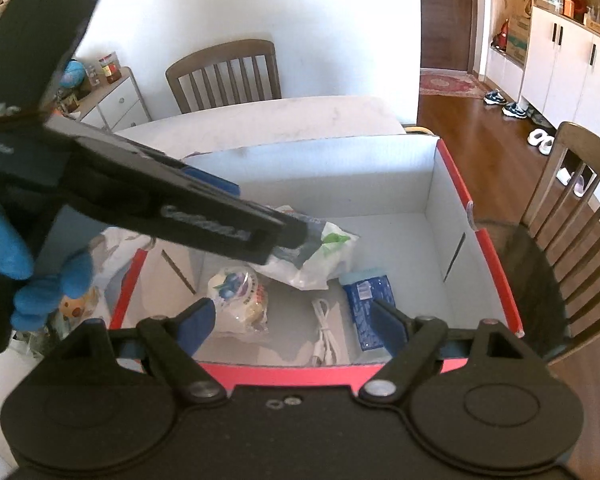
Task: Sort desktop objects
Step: 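Open left tool to drop the bag while right tool releases the cable in the box, then withdraw both open tools up from the red box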
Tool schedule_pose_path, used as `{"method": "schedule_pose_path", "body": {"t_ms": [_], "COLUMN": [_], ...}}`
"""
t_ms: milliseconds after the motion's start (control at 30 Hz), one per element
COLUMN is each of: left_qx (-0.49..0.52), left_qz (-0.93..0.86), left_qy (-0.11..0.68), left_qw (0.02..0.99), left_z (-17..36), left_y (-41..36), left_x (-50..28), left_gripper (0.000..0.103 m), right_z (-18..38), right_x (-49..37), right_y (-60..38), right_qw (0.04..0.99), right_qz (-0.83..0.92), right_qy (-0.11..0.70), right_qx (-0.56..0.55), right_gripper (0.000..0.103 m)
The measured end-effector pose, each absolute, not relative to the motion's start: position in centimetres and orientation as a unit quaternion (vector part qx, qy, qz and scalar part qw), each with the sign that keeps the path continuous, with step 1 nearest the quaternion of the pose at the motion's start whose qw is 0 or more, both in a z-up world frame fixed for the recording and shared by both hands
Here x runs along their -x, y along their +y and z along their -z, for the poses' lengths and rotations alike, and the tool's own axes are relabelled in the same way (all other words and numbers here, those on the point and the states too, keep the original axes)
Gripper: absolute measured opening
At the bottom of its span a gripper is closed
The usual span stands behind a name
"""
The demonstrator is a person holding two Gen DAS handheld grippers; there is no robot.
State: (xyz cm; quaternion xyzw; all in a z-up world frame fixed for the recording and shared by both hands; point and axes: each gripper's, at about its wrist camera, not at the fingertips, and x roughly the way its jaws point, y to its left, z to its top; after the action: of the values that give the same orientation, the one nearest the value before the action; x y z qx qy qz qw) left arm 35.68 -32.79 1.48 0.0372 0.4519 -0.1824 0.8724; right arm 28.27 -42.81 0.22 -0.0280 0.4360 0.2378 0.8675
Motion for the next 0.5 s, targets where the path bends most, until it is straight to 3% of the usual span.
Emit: {"method": "schedule_pose_path", "body": {"t_ms": [500], "left_qx": [-0.022], "left_qz": [0.188], "left_qy": [0.41], "left_qw": [0.892], "left_z": [-5.3], "left_y": [-28.9], "left_x": [-28.6], "left_gripper": [0.067], "right_z": [-2.6], "right_x": [-24.0], "right_y": [-41.6], "right_qw": [0.874], "right_qz": [-0.231], "right_qy": [0.428], "right_qx": [0.018], "right_gripper": [0.087]}}
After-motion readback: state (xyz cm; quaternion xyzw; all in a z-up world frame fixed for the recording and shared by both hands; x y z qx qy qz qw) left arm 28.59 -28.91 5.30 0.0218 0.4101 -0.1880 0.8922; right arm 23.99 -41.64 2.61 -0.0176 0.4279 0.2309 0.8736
